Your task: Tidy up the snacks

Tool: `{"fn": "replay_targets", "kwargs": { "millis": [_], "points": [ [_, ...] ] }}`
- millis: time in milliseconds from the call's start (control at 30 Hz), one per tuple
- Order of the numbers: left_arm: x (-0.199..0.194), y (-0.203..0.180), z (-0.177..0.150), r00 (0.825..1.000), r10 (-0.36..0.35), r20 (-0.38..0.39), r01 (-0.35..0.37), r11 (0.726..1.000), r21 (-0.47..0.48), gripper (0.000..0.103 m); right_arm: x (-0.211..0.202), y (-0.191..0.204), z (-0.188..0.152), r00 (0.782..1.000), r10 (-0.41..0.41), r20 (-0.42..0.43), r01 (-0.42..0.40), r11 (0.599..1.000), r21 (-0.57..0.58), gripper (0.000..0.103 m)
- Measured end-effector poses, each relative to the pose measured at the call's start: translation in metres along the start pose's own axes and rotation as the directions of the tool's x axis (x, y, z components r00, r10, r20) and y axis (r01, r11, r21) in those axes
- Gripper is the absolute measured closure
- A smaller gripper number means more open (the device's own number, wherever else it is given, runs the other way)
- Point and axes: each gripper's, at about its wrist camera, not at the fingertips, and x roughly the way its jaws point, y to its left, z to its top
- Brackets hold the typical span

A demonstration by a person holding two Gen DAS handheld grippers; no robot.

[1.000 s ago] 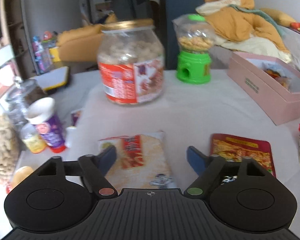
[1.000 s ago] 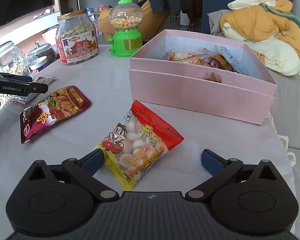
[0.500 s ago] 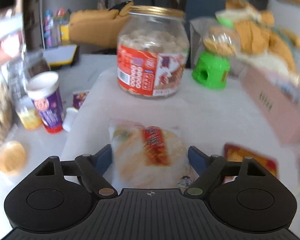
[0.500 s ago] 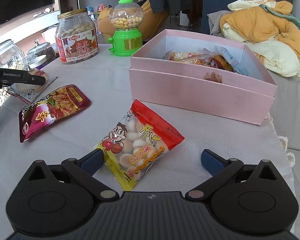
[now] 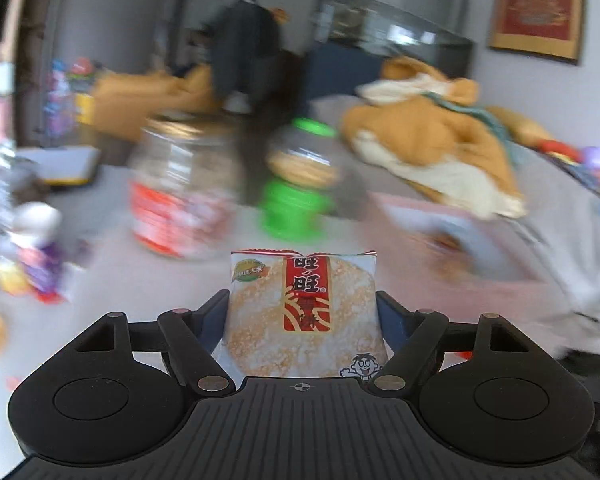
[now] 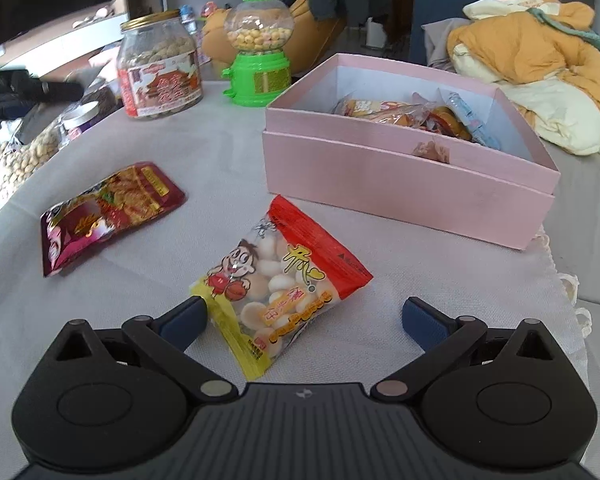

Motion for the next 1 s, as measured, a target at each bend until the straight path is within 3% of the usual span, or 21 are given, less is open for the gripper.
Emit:
{"fn": "replay_targets", "kwargs": {
  "millis": [133,200,267,367,467,533,633,733,800,1000],
  "points": [
    [0.006,-0.057,-0.039,0.997,-0.072,-0.041,0.074,0.995,0.061,0.021,-0.010,-0.012,-0.007,1.000,0.016,-0.013,-0.016,1.000,-0.005,0.000],
    [0.009,-0.072,-0.054,0.997,-0.057,-0.045,0.061,0.994,0.091,0.021,-0.019,-0.020,-0.016,0.999,-0.049,-0.008,0.049,0.999,0.021,0.000],
    [0.009,-0.084,-0.067,0.999,0.003,-0.044,0.003,0.990,0.138,0.021,-0.027,-0.030,-0.023,0.996,-0.084,-0.008,0.085,0.995,0.048,0.000],
    [0.014,-0.085,-0.080,0.997,0.045,-0.063,-0.035,0.987,0.155,0.021,-0.038,-0.048,-0.028,0.994,-0.110,0.001,0.110,0.988,0.113,0.000],
    [0.019,-0.080,-0.088,0.993,0.043,-0.110,-0.029,0.992,0.122,0.021,-0.047,-0.059,-0.023,0.997,-0.071,0.029,0.064,0.978,0.196,0.000],
    [0.020,-0.077,-0.090,0.994,0.033,-0.102,-0.023,0.995,0.099,0.021,-0.048,-0.061,-0.013,0.998,-0.046,0.042,0.034,0.969,0.246,0.000],
    [0.024,-0.074,-0.090,0.994,0.027,-0.102,-0.019,0.997,0.079,0.021,-0.032,-0.061,0.007,1.000,-0.008,0.010,0.004,0.943,0.332,0.000],
    [0.025,-0.076,-0.091,0.994,0.037,-0.102,-0.028,0.995,0.094,0.021,-0.009,-0.052,0.020,0.999,-0.019,-0.041,0.034,0.920,0.391,0.000],
    [0.024,-0.081,-0.093,0.993,0.050,-0.103,-0.038,0.993,0.111,0.021,0.002,-0.041,0.025,0.997,-0.044,-0.066,0.065,0.924,0.378,0.000],
    [0.024,-0.088,-0.094,0.991,0.076,-0.107,-0.059,0.987,0.151,0.021,0.001,-0.003,0.030,0.983,-0.174,-0.066,0.183,0.967,0.177,0.000]
  ]
}}
